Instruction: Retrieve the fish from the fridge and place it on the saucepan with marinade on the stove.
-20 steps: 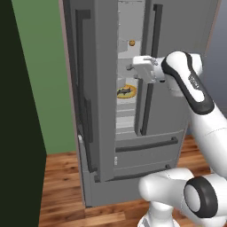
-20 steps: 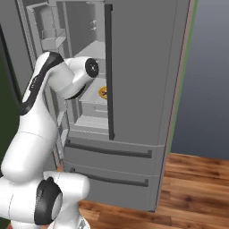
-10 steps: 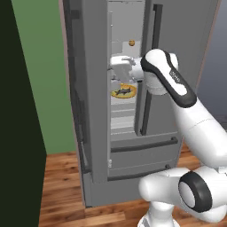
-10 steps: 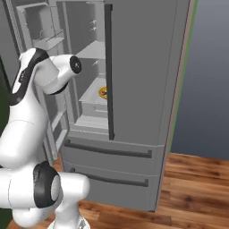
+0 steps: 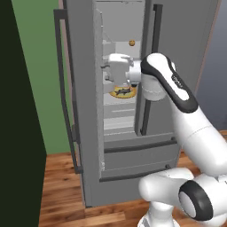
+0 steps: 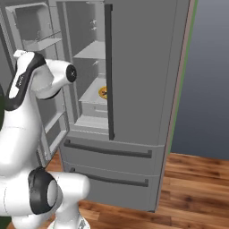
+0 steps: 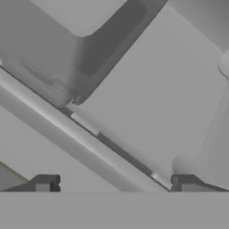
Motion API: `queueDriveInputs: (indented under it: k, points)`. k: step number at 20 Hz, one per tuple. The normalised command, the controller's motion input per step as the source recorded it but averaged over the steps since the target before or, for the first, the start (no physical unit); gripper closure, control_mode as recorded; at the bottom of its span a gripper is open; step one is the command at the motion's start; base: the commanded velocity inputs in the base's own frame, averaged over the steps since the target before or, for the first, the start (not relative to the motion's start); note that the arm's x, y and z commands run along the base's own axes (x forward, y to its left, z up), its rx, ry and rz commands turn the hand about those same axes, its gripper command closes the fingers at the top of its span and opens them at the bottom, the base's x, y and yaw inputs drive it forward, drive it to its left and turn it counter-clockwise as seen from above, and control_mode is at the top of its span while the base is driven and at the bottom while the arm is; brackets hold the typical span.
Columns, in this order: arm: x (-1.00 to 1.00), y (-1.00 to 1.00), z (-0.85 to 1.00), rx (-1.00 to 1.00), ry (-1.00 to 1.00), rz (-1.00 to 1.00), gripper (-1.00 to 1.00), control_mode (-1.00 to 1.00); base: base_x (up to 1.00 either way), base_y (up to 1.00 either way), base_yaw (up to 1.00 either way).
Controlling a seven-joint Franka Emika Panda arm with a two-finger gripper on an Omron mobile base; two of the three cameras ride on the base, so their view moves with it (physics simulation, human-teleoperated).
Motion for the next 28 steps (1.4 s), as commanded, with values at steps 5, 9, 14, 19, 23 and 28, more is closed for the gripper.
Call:
queueDriveInputs:
  k: [5, 9, 14, 19, 23, 28]
  points:
    - [-0.54, -0.68, 0.07, -0.02, 0.0, 0.0, -1.0, -1.0, 0.0, 0.0, 0.0]
    - [-0.77, -1.0, 0.26, -0.18, 0.0, -0.03, -1.0, -1.0, 0.0, 0.0, 0.0]
    - [-0.71, -1.0, 0.18, -0.28, 0.0, -0.05, -1.0, -1.0, 0.0, 0.0, 0.0]
    - [-0.48, -0.99, 0.03, -0.4, 0.0, -0.09, -1.0, -1.0, 0.0, 0.0, 0.0]
    - [-0.16, -0.78, 0.0, -0.44, 0.0, -0.13, -1.0, -1.0, 0.0, 0.0, 0.0]
    - [0.09, -0.18, 0.0, -0.26, 0.0, -0.02, -1.0, -1.0, 0.0, 0.0, 0.0]
